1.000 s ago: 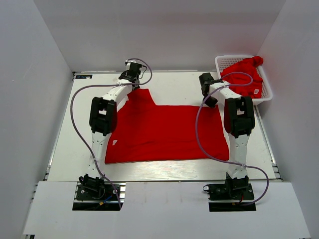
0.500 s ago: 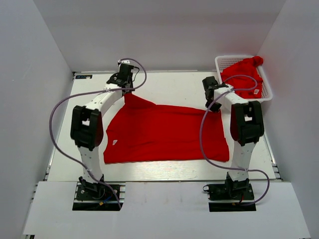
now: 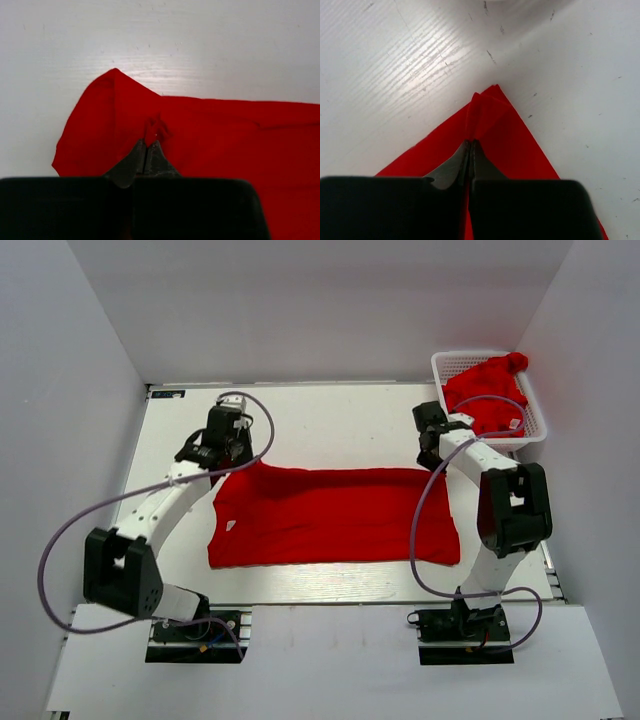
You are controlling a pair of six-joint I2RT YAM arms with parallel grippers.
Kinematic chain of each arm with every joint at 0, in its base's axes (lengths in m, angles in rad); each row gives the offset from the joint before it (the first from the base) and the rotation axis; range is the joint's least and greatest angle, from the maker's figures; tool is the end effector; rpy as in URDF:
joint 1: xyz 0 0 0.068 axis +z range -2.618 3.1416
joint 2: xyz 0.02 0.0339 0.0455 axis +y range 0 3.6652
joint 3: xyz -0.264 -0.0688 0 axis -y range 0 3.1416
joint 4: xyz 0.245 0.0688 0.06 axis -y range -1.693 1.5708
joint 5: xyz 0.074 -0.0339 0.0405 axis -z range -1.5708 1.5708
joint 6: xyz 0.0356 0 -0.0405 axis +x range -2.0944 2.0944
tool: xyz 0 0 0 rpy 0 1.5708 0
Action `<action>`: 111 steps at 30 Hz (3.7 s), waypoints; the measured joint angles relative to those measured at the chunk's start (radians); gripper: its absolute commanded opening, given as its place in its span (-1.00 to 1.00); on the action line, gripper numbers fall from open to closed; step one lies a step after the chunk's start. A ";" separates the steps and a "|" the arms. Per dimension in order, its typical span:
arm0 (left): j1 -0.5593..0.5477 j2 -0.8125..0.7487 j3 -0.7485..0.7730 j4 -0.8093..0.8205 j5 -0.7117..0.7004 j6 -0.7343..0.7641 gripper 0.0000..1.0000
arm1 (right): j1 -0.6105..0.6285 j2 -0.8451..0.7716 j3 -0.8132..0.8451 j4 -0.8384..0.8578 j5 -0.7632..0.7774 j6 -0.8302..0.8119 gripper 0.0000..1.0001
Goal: Fold and stack the t-shirts
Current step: Fold the other side of the tshirt into a rectangle
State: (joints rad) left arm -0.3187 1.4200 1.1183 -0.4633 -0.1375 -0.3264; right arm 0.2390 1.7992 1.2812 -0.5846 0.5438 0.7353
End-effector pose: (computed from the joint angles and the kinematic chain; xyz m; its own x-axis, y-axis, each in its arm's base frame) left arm 0.2968 -0.0928 0.2833 -0.6924 -0.1060 -0.7137 -0.0058 0.9899 -0.1414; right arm 0.3633 0.0696 0.2082 -0.6267 0.4381 -0.6444 0.5996 0.7993 -0.0397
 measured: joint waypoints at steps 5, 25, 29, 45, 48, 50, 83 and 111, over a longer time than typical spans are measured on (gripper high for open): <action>-0.013 -0.125 -0.110 -0.017 0.045 -0.024 -1.00 | 0.005 -0.049 -0.065 0.012 -0.010 -0.021 -1.00; -0.042 -0.428 -0.459 -0.103 0.182 -0.137 -1.00 | 0.017 -0.167 -0.189 0.037 -0.050 -0.081 -1.00; -0.048 -0.469 -0.463 -0.130 0.196 -0.152 -1.00 | 0.018 -0.187 -0.200 0.035 -0.050 -0.088 -1.00; -0.050 -0.537 -0.417 -0.194 0.260 -0.146 -1.00 | 0.018 -0.220 -0.210 0.044 -0.050 -0.092 -1.00; -0.050 -0.516 -0.418 -0.182 0.262 -0.141 -1.00 | 0.018 -0.221 -0.229 0.048 -0.051 -0.092 -1.00; -0.050 -0.488 -0.419 -0.173 0.262 -0.135 -1.00 | 0.018 -0.221 -0.243 0.053 -0.054 -0.092 -1.00; -0.050 -0.257 -0.290 -0.327 0.080 -0.199 1.00 | 0.018 -0.442 -0.401 0.026 -0.096 -0.115 0.81; -0.111 -0.039 -0.370 -0.101 0.278 -0.082 0.71 | 0.024 -0.478 -0.381 0.006 -0.204 -0.216 0.81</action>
State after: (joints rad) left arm -0.4297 1.3815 0.7483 -0.5644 0.1410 -0.4080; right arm 0.2626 1.3216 0.9001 -0.5789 0.3397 0.5194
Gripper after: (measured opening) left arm 0.877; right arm 0.904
